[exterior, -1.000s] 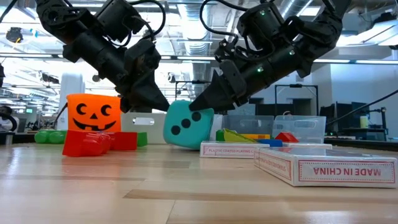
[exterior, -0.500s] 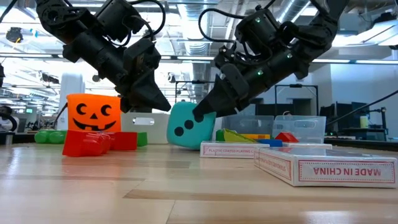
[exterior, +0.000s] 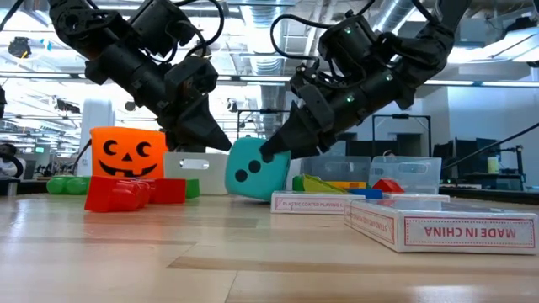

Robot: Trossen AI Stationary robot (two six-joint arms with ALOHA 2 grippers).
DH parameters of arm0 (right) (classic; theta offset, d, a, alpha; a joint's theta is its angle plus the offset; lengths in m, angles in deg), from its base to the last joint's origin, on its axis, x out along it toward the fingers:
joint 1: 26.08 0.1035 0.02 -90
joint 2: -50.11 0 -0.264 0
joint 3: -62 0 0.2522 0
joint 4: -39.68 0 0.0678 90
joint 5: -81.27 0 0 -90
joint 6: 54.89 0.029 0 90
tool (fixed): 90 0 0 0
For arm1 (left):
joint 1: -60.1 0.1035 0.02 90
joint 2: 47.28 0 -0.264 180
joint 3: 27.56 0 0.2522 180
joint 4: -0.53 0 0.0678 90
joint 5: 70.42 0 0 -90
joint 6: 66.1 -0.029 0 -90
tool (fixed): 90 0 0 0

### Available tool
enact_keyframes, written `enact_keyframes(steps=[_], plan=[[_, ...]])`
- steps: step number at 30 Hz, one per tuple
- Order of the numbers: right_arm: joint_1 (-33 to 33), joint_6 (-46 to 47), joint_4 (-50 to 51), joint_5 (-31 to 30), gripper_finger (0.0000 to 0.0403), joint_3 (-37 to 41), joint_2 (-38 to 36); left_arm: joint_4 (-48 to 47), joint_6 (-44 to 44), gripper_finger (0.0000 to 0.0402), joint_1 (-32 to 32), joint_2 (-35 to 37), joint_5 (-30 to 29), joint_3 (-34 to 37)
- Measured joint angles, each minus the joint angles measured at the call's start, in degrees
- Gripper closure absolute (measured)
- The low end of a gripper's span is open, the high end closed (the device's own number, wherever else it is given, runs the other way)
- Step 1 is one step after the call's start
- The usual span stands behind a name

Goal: Pick & Place Toys
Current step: Put the light blue dice into the left transparent bin

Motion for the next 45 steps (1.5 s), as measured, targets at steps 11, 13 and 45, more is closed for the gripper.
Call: enact_keyframes(steps=[11, 13, 45], plan=[[-3.9, -4.7, 13.6, -0.9, 0.0089, -7.9, -4.9, 0.6, -0.8, 0.0401, 4.5, 1.2, -0.7, 0.0], [-4.7, -6.0, 15.9, -1.4, 0.0089, -9.2, -6.3, 0.0, -0.9, 0.0401, 5.5, 3.2, -0.4, 0.0], [-21.6, -17.8, 24.8, 7.4, 0.0085, -19.4, -2.0, -6.9, -8.5, 0.0402, 12.8, 29.1, -6.7, 0.0]])
